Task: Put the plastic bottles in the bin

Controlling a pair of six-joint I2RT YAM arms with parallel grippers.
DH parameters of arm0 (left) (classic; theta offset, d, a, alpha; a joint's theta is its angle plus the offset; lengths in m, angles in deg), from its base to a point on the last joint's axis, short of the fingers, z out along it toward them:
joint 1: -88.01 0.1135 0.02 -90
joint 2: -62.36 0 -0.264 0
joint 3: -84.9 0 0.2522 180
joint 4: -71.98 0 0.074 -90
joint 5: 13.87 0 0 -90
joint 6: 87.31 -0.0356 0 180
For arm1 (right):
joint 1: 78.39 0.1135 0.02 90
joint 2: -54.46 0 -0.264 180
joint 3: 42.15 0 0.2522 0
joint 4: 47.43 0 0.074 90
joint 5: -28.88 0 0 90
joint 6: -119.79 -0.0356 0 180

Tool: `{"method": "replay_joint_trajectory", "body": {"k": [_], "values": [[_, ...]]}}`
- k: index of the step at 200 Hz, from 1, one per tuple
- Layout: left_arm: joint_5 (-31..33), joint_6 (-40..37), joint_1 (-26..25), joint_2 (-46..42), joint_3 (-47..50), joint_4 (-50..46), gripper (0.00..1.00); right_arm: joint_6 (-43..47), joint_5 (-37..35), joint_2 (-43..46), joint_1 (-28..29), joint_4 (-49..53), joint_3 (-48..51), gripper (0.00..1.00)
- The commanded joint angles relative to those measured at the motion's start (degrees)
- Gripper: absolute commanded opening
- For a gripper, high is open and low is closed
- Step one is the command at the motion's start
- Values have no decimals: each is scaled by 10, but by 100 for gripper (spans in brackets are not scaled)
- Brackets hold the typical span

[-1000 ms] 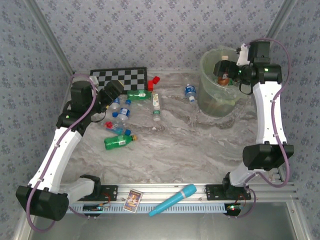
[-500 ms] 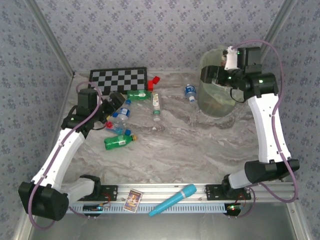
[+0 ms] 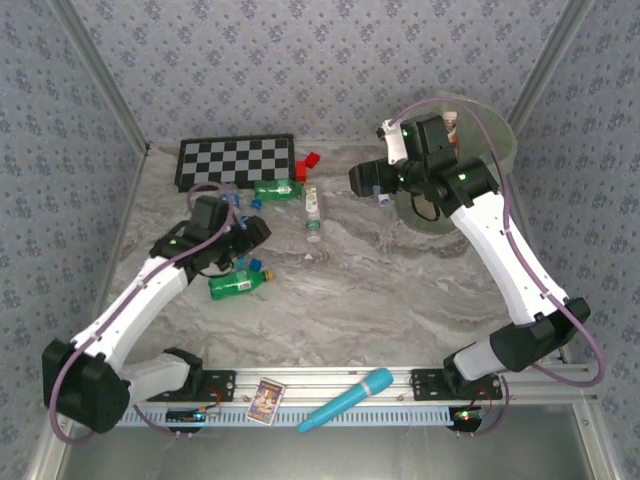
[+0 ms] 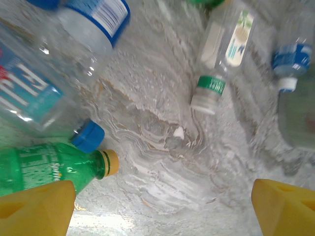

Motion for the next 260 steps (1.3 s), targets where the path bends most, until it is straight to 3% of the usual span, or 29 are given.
{"method": "replay_joint_trajectory", "body": {"k": [1,48,133,190,235,260], "values": [[45,-21,-43,53,-37,22,88,7,-15,0,4,-21,0,100],[85,-55,-101,210,-110,62,66,31,-42,55,-3,26,7,100],[100,-91,-124,434,-266,76,67,29,-104,228,-43,63,91,100],[91,-85,-125,526,-328,78,66,31,-117,275,-57,94,86,100],[101,-90,-125,542,-326,76,63,14,-118,290,-57,108,87,100],[106,-98,-125,535,-315,81,50,5,-117,288,-57,105,87,99]]}}
